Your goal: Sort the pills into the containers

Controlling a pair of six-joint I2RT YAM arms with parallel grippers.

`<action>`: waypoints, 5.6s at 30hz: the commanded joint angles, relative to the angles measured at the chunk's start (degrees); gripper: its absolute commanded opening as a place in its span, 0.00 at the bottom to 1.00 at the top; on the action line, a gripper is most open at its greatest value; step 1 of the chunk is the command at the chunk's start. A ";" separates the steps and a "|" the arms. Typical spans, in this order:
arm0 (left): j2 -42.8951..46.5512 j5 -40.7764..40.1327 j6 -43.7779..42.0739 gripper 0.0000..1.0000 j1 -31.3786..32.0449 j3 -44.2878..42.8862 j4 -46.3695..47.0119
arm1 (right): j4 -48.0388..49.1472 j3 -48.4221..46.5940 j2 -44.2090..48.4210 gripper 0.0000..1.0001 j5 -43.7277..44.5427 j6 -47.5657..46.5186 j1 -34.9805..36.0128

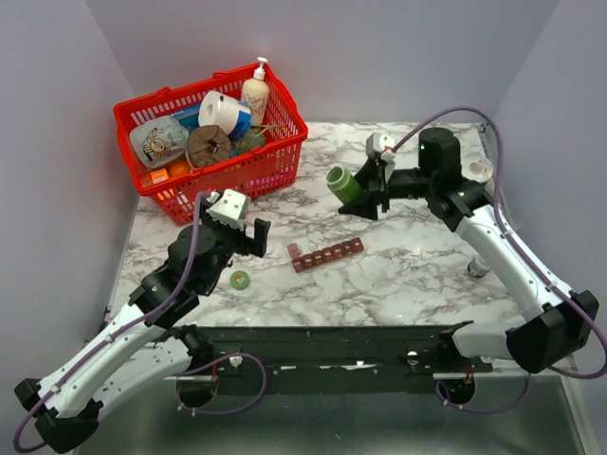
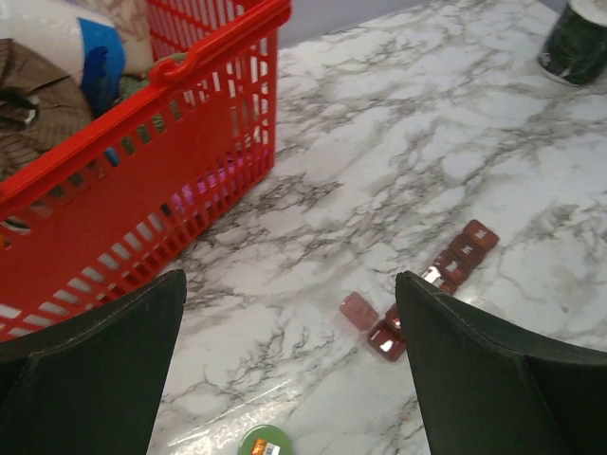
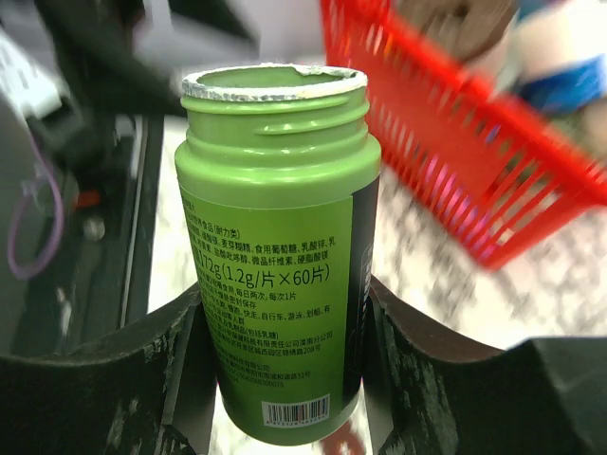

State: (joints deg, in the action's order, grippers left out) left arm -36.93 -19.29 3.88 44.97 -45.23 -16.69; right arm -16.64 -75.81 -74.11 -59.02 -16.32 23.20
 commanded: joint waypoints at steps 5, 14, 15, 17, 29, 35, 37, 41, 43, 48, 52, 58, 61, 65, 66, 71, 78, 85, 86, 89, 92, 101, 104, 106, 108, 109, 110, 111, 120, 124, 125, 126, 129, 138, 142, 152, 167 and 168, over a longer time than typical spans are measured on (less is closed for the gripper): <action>-2.71 -11.65 3.68 0.99 -11.45 -1.35 -7.30 | -11.31 9.71 -1.91 0.01 10.84 -27.18 8.69; -1.66 -12.35 -0.45 0.99 -14.91 4.53 -2.92 | -11.13 10.78 -11.40 0.01 23.15 -29.65 15.12; -0.87 -12.53 -0.45 0.99 -14.91 6.02 -1.95 | -11.39 10.51 -12.11 0.01 23.77 -29.82 15.21; -0.17 -12.88 -0.28 0.99 -14.82 7.08 0.07 | -12.36 9.55 -13.77 0.01 25.70 -30.26 15.64; -0.51 -17.71 2.62 0.99 -17.90 7.71 -0.63 | -18.33 5.77 -21.60 0.01 34.94 -32.64 18.46; -1.66 -15.61 4.99 0.99 -23.43 6.91 -0.89 | -21.06 3.30 -24.85 0.01 38.54 -33.17 19.95; -1.22 -14.46 5.35 0.99 -25.18 7.00 -0.89 | -21.93 2.86 -25.65 0.01 39.51 -33.34 20.39; -0.16 -13.14 5.70 0.99 -26.51 7.18 -0.54 | -23.52 1.28 -27.32 0.01 41.88 -33.96 21.71; 0.19 -12.79 5.70 0.99 -26.69 7.26 -0.54 | -24.22 0.40 -28.11 0.01 42.76 -33.96 21.88; 0.45 -12.18 5.79 0.99 -27.30 7.26 -0.54 | -25.54 -0.39 -29.69 0.01 46.97 -35.01 23.20; 0.72 -11.82 5.96 0.99 -27.74 7.18 -0.62 | -27.56 -2.32 -31.36 0.01 48.74 -34.92 23.73; 1.33 -11.03 5.96 0.99 -28.09 7.18 -0.71 | -29.49 -3.82 -32.59 0.01 51.73 -35.45 24.52; 1.60 -10.86 6.05 0.99 -28.18 7.18 -0.71 | -30.64 -4.78 -33.38 0.00 52.61 -35.71 25.22; 1.95 -10.68 5.96 0.99 -28.36 7.26 -0.80 | -31.17 -5.40 -34.08 0.01 53.84 -36.15 26.19; 2.12 -10.59 5.96 0.99 -28.45 7.18 -0.89 | -31.26 -5.57 -34.35 0.01 54.27 -36.15 26.28; 2.48 -10.24 5.96 0.99 -28.45 7.26 -0.80 | -32.05 -6.19 -35.05 0.01 55.77 -36.59 27.07; 2.83 -9.72 5.88 0.99 -28.45 7.18 -0.89 | -32.49 -7.24 -35.85 0.01 58.58 -36.77 28.13; 3.00 -9.36 5.88 0.99 -28.54 7.18 -0.89 | -33.54 -8.12 -36.81 0.01 60.60 -36.77 28.74; 3.18 -9.28 5.88 0.99 -28.54 7.18 -0.89 | -33.63 -8.04 -36.90 0.01 60.78 -36.77 28.83; 3.27 -9.10 5.88 0.99 -28.62 7.27 -0.89 | -33.63 -7.95 -37.16 0.01 61.75 -36.77 29.18; 3.18 -8.93 5.88 0.99 -28.54 7.26 -0.89 | -33.89 -8.47 -37.51 0.01 62.98 -36.68 29.36; 3.53 -8.66 5.79 0.99 -28.71 7.35 -0.89 | -35.03 -9.71 -38.48 0.01 65.35 -36.33 30.15; 3.53 -8.49 5.79 0.99 -28.62 7.35 -0.89 | -35.21 -9.97 -38.57 0.01 65.88 -36.24 30.50; 3.62 -8.48 5.79 0.99 -28.71 7.35 -0.98 | -35.47 -9.97 -38.74 0.01 66.40 -36.33 30.59; 3.70 -8.40 5.79 0.99 -28.62 7.35 -0.98 | -35.48 -10.06 -38.75 0.01 66.67 -36.33 30.85; 3.62 -8.40 5.79 0.99 -28.62 7.27 -0.89 | -35.65 -10.15 -38.83 0.01 66.85 -36.33 30.85; 3.62 -8.40 5.79 0.99 -28.62 7.26 -0.98 | -35.65 -10.15 -38.83 0.01 66.93 -36.33 30.85; 3.70 -8.40 5.79 0.99 -28.71 7.26 -0.89 | -35.65 -10.23 -38.92 0.01 66.93 -36.33 30.94; 3.88 -8.05 5.79 0.99 -28.62 7.26 -0.89 | -36.27 -11.11 -39.36 0.01 68.96 -35.98 31.64; 3.79 -7.96 5.79 0.99 -28.71 7.26 -0.80 | -36.70 -11.46 -39.54 0.00 69.83 -36.07 31.99; 3.88 -7.96 5.79 0.99 -28.71 7.26 -0.80 | -36.79 -11.55 -39.54 0.01 69.84 -36.07 32.08; 3.97 -7.96 5.79 0.99 -28.80 7.26 -0.80 | -36.79 -11.55 -39.54 0.01 70.01 -36.07 32.00; 3.88 -7.87 5.70 0.99 -28.80 7.26 -0.89 | -37.06 -11.64 -39.71 0.01 70.19 -36.15 32.08; 3.97 -7.69 5.70 0.99 -28.89 7.27 -0.71 | -37.32 -11.99 -39.80 0.00 71.59 -36.24 32.70; 3.97 -7.52 5.70 0.99 -28.89 7.27 -0.71 | -37.41 -12.26 -39.80 0.01 72.29 -36.42 32.79; 4.23 -7.43 5.70 0.99 -29.06 7.44 -0.71 | -37.50 -12.43 -39.98 0.01 73.35 -36.68 33.22; 4.32 -7.25 5.70 0.99 -29.06 7.44 -0.80 | -37.94 -12.87 -40.24 0.01 74.67 -37.21 33.84; 4.41 -7.25 5.70 0.99 -29.06 7.35 -0.72 | -37.94 -12.87 -40.24 0.00 74.84 -37.21 33.84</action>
State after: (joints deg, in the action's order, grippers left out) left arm -33.26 -27.40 9.47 16.45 -37.32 -17.69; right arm -52.84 -87.07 -113.47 13.28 -52.60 56.31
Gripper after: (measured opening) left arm 0.988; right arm 0.594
